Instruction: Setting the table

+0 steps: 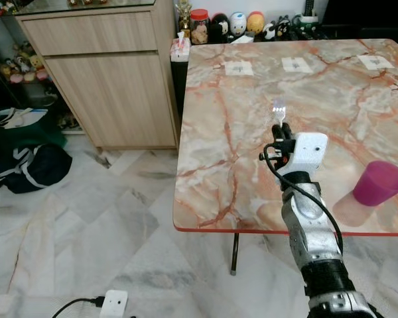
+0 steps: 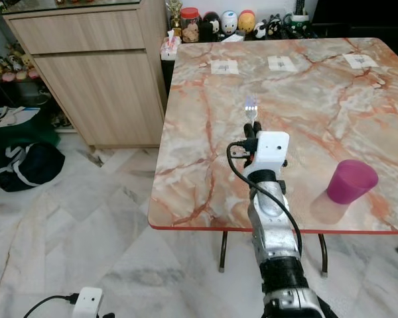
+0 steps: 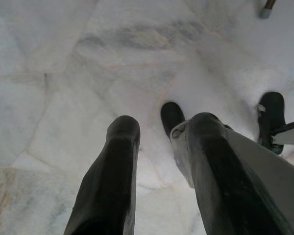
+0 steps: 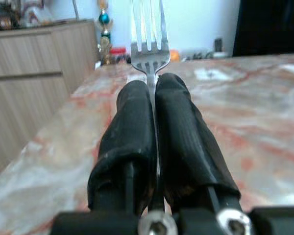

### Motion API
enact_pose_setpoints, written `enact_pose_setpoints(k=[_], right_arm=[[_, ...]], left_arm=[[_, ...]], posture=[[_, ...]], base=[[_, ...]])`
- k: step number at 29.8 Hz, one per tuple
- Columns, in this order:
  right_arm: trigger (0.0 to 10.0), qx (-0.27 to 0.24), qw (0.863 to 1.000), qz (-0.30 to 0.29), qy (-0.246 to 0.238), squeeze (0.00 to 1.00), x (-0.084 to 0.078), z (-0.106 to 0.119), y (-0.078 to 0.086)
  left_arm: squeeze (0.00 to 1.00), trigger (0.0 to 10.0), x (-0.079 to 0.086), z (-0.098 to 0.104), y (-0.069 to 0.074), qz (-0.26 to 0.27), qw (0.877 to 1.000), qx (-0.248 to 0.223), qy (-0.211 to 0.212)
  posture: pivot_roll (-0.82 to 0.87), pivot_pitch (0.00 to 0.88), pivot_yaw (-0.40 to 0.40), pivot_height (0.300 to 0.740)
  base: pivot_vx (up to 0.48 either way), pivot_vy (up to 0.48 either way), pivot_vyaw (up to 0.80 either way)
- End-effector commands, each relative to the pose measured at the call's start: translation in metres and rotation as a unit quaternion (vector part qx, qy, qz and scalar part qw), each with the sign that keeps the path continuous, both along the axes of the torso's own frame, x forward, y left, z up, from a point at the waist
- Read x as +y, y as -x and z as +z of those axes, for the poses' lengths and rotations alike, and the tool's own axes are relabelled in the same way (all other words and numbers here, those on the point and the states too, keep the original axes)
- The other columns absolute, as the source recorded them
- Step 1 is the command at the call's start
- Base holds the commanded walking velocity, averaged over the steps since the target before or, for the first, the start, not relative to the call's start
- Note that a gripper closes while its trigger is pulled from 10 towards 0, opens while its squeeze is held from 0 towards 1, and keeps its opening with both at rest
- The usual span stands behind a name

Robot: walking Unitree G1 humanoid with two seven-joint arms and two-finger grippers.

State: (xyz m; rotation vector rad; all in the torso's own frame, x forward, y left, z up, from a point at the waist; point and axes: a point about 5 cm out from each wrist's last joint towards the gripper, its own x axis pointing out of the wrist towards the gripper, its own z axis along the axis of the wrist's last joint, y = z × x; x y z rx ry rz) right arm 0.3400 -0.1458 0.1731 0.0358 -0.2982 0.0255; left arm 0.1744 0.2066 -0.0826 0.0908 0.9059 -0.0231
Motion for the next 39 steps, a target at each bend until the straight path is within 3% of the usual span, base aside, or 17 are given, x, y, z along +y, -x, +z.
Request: enact_pose_setpoints(k=[1,6,16,39], right_arm=[[10.0,-0.021,1.000,-0.006,0.016,0.00,-0.002,0.007,0.006],[10.0,-0.024,0.999,-0.022,0.018,0.00,-0.013,0.008,0.015],[10.0,-0.063,0.997,-0.035,0.012,0.00,-0.018,0.033,0.012],[10.0,-0.065,0.998,-0.023,0.000,0.00,-0.006,0.034,0.012]], left_arm=[[0.00,10.0,0.001,-0.004,0.008,-0.004,1.000,0.019,-0.004],[0.00,10.0,-0.001,-0.005,0.009,-0.015,1.000,0.021,-0.007],[0.00,10.0,0.003,-0.007,0.016,-0.014,1.000,0.026,-0.011],[0.00,10.0,-0.001,-0.007,0.016,-0.017,0.999,0.031,-0.012]], posture=[[-0.06,0.099,0.034,0.740],[-0.07,0.089,0.037,0.740],[-0.07,0.070,0.035,0.740],[-0.08,0.030,0.042,0.740]], base=[[0.000,0.000,0.00],[0.000,-0.213,0.00],[0.000,-0.452,0.00],[0.000,-0.441,0.00]])
